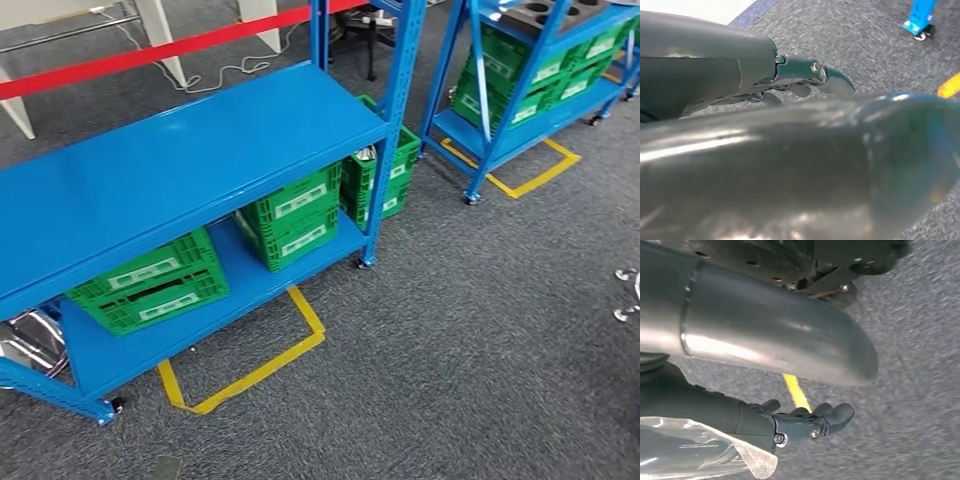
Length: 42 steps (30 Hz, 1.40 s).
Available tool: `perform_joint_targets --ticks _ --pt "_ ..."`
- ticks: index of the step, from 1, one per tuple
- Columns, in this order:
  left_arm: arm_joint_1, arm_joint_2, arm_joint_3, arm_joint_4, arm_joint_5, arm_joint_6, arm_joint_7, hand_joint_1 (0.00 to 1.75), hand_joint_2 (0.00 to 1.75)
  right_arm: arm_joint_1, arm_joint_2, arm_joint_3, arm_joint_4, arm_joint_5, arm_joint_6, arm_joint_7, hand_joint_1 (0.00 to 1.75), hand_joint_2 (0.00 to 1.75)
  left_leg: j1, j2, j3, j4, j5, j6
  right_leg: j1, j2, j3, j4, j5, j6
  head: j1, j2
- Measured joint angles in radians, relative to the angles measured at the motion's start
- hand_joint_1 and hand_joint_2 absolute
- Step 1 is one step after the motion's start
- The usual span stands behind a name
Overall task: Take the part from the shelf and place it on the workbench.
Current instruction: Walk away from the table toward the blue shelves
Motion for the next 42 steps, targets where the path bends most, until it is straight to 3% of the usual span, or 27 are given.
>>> perform_joint_targets --ticks 2,4,6,8,10,12,13,14,17,19,23,25,27,28,29,31,33,34,38,40,42 --pt "-0.001 0.0 -0.001 0.0 0.0 -0.002 0.0 0.0 0.0 -0.001 0.0 0.0 0.0 -0.002 0.005 -0.004 0.0 0.0 0.0 -0.027 0.0 0.005 -0.005 -0.007 -0.007 0.051 0.044 -0.123 0.066 0.0 0.0 0.0" --pt "-0.004 0.0 -0.002 0.0 0.0 -0.004 0.0 0.0 0.0 -0.002 0.0 0.0 0.001 -0.005 0.011 -0.006 0.0 0.0 0.002 -0.052 -0.008 0.01 -0.004 -0.019 -0.011 0.087 0.071 -0.178 0.073 -0.006 -0.001 0.0" --pt "-0.003 0.001 -0.002 0.0 -0.001 -0.005 0.0 0.0 0.0 -0.002 0.0 0.0 0.001 -0.007 0.012 -0.006 0.0 0.0 0.005 -0.071 -0.016 0.011 -0.001 -0.031 -0.009 0.069 0.079 -0.186 0.07 -0.018 -0.001 0.0" --pt "0.0 0.003 -0.002 0.001 -0.001 -0.006 0.0 0.0 0.0 -0.003 0.001 0.0 0.0 -0.007 0.012 -0.007 0.0 0.0 0.004 -0.033 -0.029 0.038 -0.018 -0.042 -0.01 0.043 0.084 -0.19 0.071 -0.031 -0.006 0.0" --pt "-0.004 0.002 -0.003 0.001 0.0 -0.007 -0.001 0.0 0.0 -0.002 0.001 0.0 0.0 -0.008 0.011 -0.008 0.0 0.0 0.002 0.029 -0.074 0.136 -0.071 -0.051 -0.009 0.013 0.089 -0.192 0.068 -0.042 -0.014 0.0" --pt "-0.007 0.001 -0.004 0.001 0.0 -0.009 -0.006 0.0 0.0 -0.001 0.001 -0.001 0.0 -0.021 0.011 -0.013 0.0 0.0 0.006 0.051 -0.129 0.253 -0.118 -0.057 -0.006 -0.014 0.092 -0.192 0.064 -0.047 -0.015 0.0" --pt "-0.005 0.001 -0.004 0.001 0.001 -0.012 -0.012 0.0 0.0 -0.001 0.001 -0.003 0.0 -0.03 0.011 -0.017 0.0 0.0 0.008 0.054 -0.14 0.277 -0.118 -0.057 -0.006 -0.023 0.093 -0.192 0.063 -0.047 -0.015 0.0" --pt "-0.004 0.001 -0.004 0.001 0.001 -0.014 -0.02 0.0 0.0 -0.003 0.001 -0.006 0.0 -0.04 0.012 -0.021 0.0 0.0 0.009 0.056 -0.133 0.265 -0.1 -0.057 -0.005 -0.029 0.094 -0.192 0.062 -0.047 -0.016 0.0" --pt "-0.004 0.002 -0.004 0.001 0.001 -0.019 -0.039 0.0 0.0 -0.008 0.001 -0.014 0.0 -0.053 0.013 -0.032 0.0 0.0 0.006 0.061 -0.044 0.089 -0.013 -0.043 -0.004 -0.036 0.1 -0.191 0.057 -0.04 -0.016 0.0" --pt "-0.009 0.004 -0.004 0.001 0.001 -0.02 -0.043 0.0 0.0 -0.011 0.001 -0.018 0.0 -0.056 0.015 -0.034 0.0 0.0 0.002 0.066 -0.011 0.022 -0.005 -0.033 -0.001 -0.038 0.099 -0.191 0.056 -0.03 -0.015 0.0" --pt "-0.008 0.003 -0.004 0.001 0.001 -0.019 -0.043 0.0 0.0 -0.014 0.001 -0.021 0.0 -0.059 0.023 -0.034 0.0 0.0 0.004 0.063 0.0 0.0 -0.007 -0.017 -0.001 -0.032 0.093 -0.181 0.042 -0.007 -0.013 0.0" --pt "-0.007 0.002 -0.004 0.001 0.001 -0.017 -0.043 0.0 0.0 -0.014 0.001 -0.024 0.0 -0.062 0.026 -0.033 0.0 0.0 0.008 0.063 0.005 -0.008 -0.005 -0.007 -0.002 -0.018 0.048 -0.094 -0.005 -0.001 -0.01 0.0" --pt "-0.007 0.002 -0.003 0.001 0.001 -0.015 -0.042 0.0 0.0 -0.012 0.001 -0.03 0.0 -0.065 0.028 -0.031 0.0 0.0 0.007 0.062 0.006 -0.008 -0.008 -0.001 -0.002 -0.012 -0.023 0.036 -0.054 0.003 -0.008 0.0" --pt "-0.006 0.001 -0.003 0.001 0.001 -0.013 -0.042 0.0 0.0 -0.01 0.001 -0.032 0.0 -0.068 0.03 -0.03 0.0 0.0 0.006 0.061 0.007 -0.008 -0.009 0.0 -0.002 -0.01 -0.047 0.073 -0.056 0.004 -0.008 0.0" --pt "-0.005 0.001 -0.003 0.001 0.001 -0.011 -0.042 0.0 0.0 -0.008 0.001 -0.035 0.0 -0.07 0.031 -0.03 0.0 0.0 0.006 0.059 0.009 -0.007 -0.011 0.0 -0.002 -0.01 -0.053 0.071 -0.038 0.005 -0.008 0.0" --pt "-0.005 -0.001 -0.003 0.001 0.001 -0.007 -0.042 0.0 0.0 -0.007 0.001 -0.039 0.0 -0.073 0.035 -0.031 0.0 0.0 0.007 0.053 0.017 -0.005 -0.017 -0.006 -0.004 -0.01 -0.01 -0.039 0.039 0.004 -0.008 0.0" --pt "-0.006 -0.001 -0.003 0.001 0.001 -0.005 -0.043 0.0 0.0 -0.009 0.001 -0.042 0.0 -0.074 0.038 -0.032 0.0 0.0 0.003 0.05 0.02 0.001 -0.026 -0.016 -0.004 -0.006 0.045 -0.152 0.083 -0.001 -0.008 0.0" --pt "-0.007 -0.001 -0.003 0.001 0.001 -0.005 -0.043 0.0 0.0 -0.009 0.001 -0.043 0.0 -0.074 0.039 -0.032 0.0 0.0 0.002 0.05 0.019 0.003 -0.028 -0.021 -0.003 -0.004 0.058 -0.176 0.085 -0.006 -0.008 0.0" --pt "-0.007 0.0 -0.003 0.001 0.001 -0.003 -0.043 0.0 0.0 -0.007 0.001 -0.045 0.0 -0.073 0.041 -0.032 0.0 0.0 0.004 0.051 0.017 0.016 -0.04 -0.037 -0.004 -0.005 0.071 -0.188 0.078 -0.03 -0.012 0.0" --pt "-0.008 0.0 -0.003 0.001 0.001 -0.003 -0.043 0.0 0.0 -0.007 0.001 -0.045 0.0 -0.073 0.041 -0.033 0.0 0.0 0.006 0.055 -0.019 0.098 -0.084 -0.047 -0.006 -0.009 0.078 -0.191 0.076 -0.039 -0.017 0.0" --pt "-0.007 -0.001 -0.003 0.002 0.001 -0.003 -0.043 0.0 0.0 -0.008 0.001 -0.045 0.0 -0.074 0.041 -0.033 0.0 0.0 0.008 0.056 -0.086 0.231 -0.136 -0.053 -0.006 -0.012 0.083 -0.191 0.07 -0.046 -0.019 0.0"
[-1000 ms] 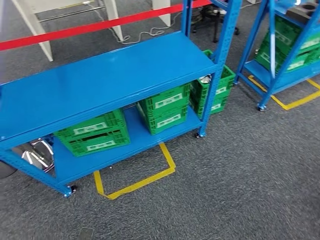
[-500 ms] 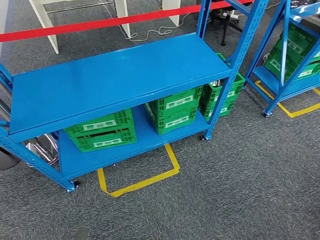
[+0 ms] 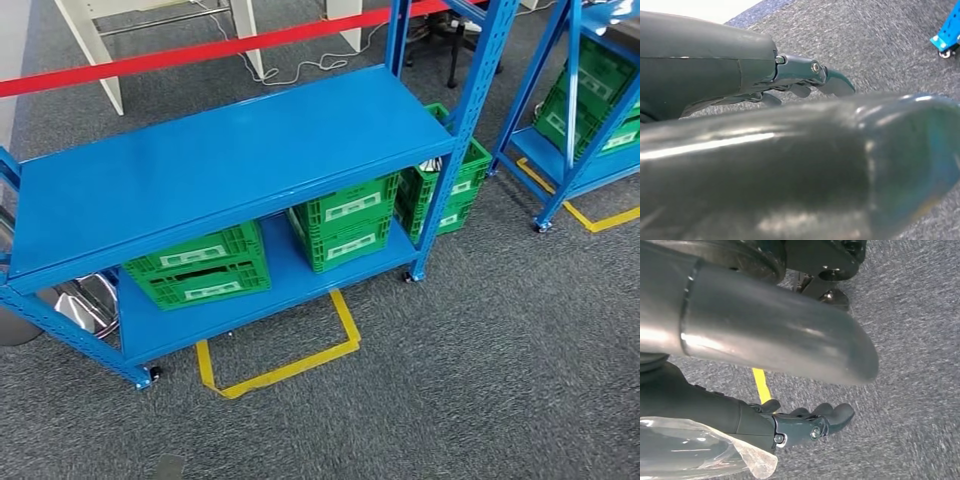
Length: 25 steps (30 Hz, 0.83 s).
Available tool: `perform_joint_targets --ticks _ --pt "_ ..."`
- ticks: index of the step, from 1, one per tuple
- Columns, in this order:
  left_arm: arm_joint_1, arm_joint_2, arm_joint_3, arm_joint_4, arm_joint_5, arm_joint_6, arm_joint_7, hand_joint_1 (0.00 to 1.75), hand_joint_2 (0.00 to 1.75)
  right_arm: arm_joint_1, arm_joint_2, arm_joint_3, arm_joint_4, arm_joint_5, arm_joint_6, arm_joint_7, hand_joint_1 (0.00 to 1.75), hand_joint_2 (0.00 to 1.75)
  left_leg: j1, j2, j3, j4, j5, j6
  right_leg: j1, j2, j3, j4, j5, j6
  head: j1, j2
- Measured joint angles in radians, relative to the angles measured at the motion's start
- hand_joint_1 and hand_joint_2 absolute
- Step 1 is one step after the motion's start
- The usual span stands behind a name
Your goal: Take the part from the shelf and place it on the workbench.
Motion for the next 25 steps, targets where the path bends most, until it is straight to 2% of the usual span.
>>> perform_joint_targets --ticks 1,2,3,5,7,8,9,12,14,16,17,18,19,21,22,23,25 --pt "0.002 0.0 0.0 0.0 0.0 0.0 0.0 0.0 0.0 0.0 0.0 0.0 0.0 0.0 0.0 0.0 0.0 0.0 0.001 0.0 -0.025 0.044 -0.008 -0.001 0.0 -0.001 0.003 0.0 -0.003 -0.001 0.0 0.0" --pt "0.003 -0.001 0.0 0.0 0.0 0.0 0.0 0.0 0.0 0.001 0.0 0.0 0.0 0.0 0.0 0.0 0.0 0.0 0.001 0.0 -0.034 0.053 0.005 0.0 0.0 -0.001 0.007 0.0 -0.006 -0.002 0.0 0.0" --pt "0.004 -0.001 0.0 0.0 0.0 0.0 -0.001 0.0 0.0 0.001 0.0 -0.001 0.0 -0.001 0.0 0.0 0.0 0.0 0.001 0.0 -0.028 0.032 0.031 0.001 0.0 -0.001 0.012 0.0 -0.008 -0.001 0.0 0.0" --pt "0.004 -0.001 0.0 0.0 0.0 0.0 -0.002 0.0 0.0 0.001 0.0 -0.001 0.0 -0.001 0.0 0.0 0.0 0.0 0.001 0.001 0.008 -0.06 0.097 0.007 0.0 0.0 0.021 0.0 -0.014 0.002 0.0 0.0" --pt "0.002 0.0 0.0 0.0 0.0 0.0 -0.004 0.0 0.0 0.0 0.0 -0.001 0.0 -0.002 0.0 -0.001 0.0 0.0 -0.003 0.004 0.049 -0.153 0.131 0.016 0.003 0.0 0.024 0.001 -0.022 0.01 0.0 0.0" --pt "0.001 0.0 0.0 0.0 0.0 0.0 -0.006 0.0 0.0 -0.001 0.0 -0.001 0.0 -0.002 0.0 -0.001 0.0 0.0 -0.005 0.005 0.064 -0.189 0.136 0.021 0.004 -0.001 0.025 0.001 -0.025 0.016 0.001 0.0" --pt "0.0 0.0 0.0 0.0 0.0 -0.001 -0.009 0.0 0.0 -0.002 0.0 -0.002 0.0 -0.003 0.001 -0.002 0.0 0.0 -0.007 0.006 0.069 -0.202 0.13 0.024 0.005 -0.002 0.024 0.0 -0.027 0.022 0.002 0.0" --pt "0.0 0.0 0.0 0.0 0.0 -0.002 -0.014 0.0 0.0 -0.004 0.0 -0.004 0.0 -0.003 0.002 -0.005 0.0 0.0 -0.005 0.005 0.074 -0.219 0.127 0.036 0.003 -0.004 0.022 0.003 -0.034 0.038 0.004 0.0" --pt "-0.002 0.0 0.001 0.0 0.0 -0.003 -0.015 0.0 0.0 -0.006 0.0 -0.006 0.0 -0.003 0.002 -0.007 0.0 0.0 -0.001 0.005 0.082 -0.228 0.128 0.046 0.003 0.0 -0.014 0.072 -0.072 0.045 0.007 0.0" --pt "-0.004 0.0 0.001 0.0 0.0 -0.003 -0.015 0.0 0.0 -0.006 0.0 -0.008 0.0 -0.003 0.002 -0.008 0.0 0.0 -0.003 0.005 0.085 -0.229 0.124 0.053 0.004 0.002 -0.085 0.202 -0.121 0.048 0.01 0.0" --pt "-0.004 0.0 0.001 0.0 0.0 -0.003 -0.015 0.0 0.0 -0.004 0.0 -0.009 0.0 -0.003 0.002 -0.008 0.0 0.0 -0.004 0.005 0.087 -0.229 0.122 0.055 0.004 0.002 -0.118 0.253 -0.13 0.05 0.01 0.0" --pt "-0.004 0.0 0.001 0.0 0.0 -0.003 -0.015 0.0 0.0 -0.003 0.0 -0.009 0.0 -0.003 0.002 -0.008 0.0 0.0 -0.005 0.004 0.091 -0.229 0.119 0.056 0.004 0.003 -0.136 0.27 -0.119 0.05 0.01 0.0" --pt "-0.003 0.0 0.001 0.0 0.0 -0.003 -0.015 0.0 0.0 -0.001 0.0 -0.009 0.0 -0.003 0.002 -0.008 0.0 0.0 -0.005 0.003 0.096 -0.229 0.115 0.056 0.004 0.003 -0.136 0.25 -0.089 0.05 0.011 0.0" --pt "-0.003 0.0 0.001 0.0 0.0 -0.004 -0.015 0.0 0.0 -0.001 0.0 -0.011 0.0 -0.003 0.002 -0.008 0.0 0.0 -0.005 0.001 0.11 -0.229 0.105 0.051 0.004 0.003 -0.09 0.13 -0.009 0.047 0.011 0.0" --pt "-0.004 0.0 0.001 0.0 0.0 -0.004 -0.015 0.0 0.0 -0.001 0.0 -0.012 0.0 -0.003 0.002 -0.008 0.0 0.0 -0.007 0.0 0.114 -0.227 0.1 0.047 0.004 0.004 -0.062 0.071 0.014 0.043 0.011 0.0" --pt "-0.005 0.0 0.001 0.0 0.0 -0.004 -0.015 0.0 0.0 -0.002 0.0 -0.012 0.0 -0.003 0.002 -0.008 0.0 0.0 -0.009 0.0 0.117 -0.226 0.096 0.042 0.005 0.005 -0.042 0.032 0.024 0.038 0.01 0.0" --pt "-0.006 0.0 0.001 0.0 0.0 -0.004 -0.015 0.0 0.0 -0.004 0.0 -0.013 0.0 -0.003 0.003 -0.008 0.0 0.0 -0.011 -0.001 0.118 -0.224 0.094 0.034 0.008 0.007 -0.028 0.01 0.018 0.029 0.009 0.0"
